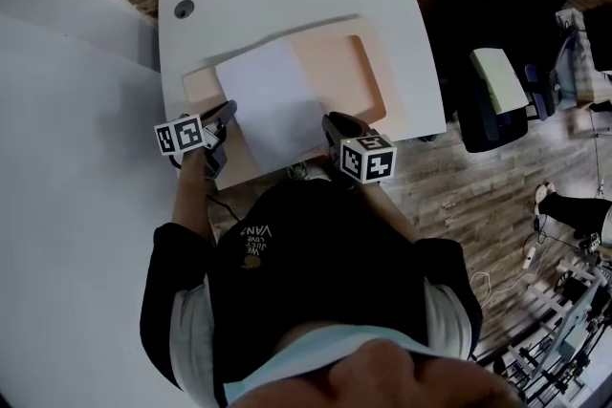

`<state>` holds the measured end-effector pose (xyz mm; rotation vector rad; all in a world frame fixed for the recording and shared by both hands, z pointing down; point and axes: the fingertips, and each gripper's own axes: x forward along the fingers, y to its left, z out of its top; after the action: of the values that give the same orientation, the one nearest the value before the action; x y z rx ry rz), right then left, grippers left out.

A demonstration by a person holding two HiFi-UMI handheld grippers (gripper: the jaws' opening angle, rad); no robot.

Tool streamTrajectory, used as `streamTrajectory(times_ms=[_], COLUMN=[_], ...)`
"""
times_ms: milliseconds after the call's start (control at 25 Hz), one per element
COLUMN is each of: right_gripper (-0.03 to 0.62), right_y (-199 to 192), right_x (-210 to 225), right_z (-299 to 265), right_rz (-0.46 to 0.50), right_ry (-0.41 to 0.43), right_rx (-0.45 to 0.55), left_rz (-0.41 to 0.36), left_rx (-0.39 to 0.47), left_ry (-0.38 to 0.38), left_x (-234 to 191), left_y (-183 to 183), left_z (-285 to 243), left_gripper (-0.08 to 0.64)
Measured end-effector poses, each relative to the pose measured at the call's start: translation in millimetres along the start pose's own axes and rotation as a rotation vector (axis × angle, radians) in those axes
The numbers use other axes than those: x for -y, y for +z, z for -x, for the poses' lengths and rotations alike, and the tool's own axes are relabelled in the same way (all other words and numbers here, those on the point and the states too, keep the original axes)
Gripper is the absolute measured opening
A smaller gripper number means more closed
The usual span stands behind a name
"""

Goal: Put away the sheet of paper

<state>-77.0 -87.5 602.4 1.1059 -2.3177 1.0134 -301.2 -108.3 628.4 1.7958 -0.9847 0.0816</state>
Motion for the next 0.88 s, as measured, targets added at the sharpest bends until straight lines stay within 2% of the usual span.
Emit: streamTrajectory(times_ms=[360,880], right_gripper=[0.058,0.057], right_y=[10.6,18.8], right_x=[8.0,23.0], right_z=[14.5,27.9], right_rz=[-0.023,-0.04], right_ry=[-0.038,-0.065], right_rx=[0.052,0.084], left_rz=[-0.007,-0.071], left_rx=[-0.038,-0.166], left_ry=[-0.005,0.007], left_x=[-6.0,-3.2], left_y=[-6.1,-29.1], left_z=[-6.1,-20.3], left_gripper=[0.002,0.002])
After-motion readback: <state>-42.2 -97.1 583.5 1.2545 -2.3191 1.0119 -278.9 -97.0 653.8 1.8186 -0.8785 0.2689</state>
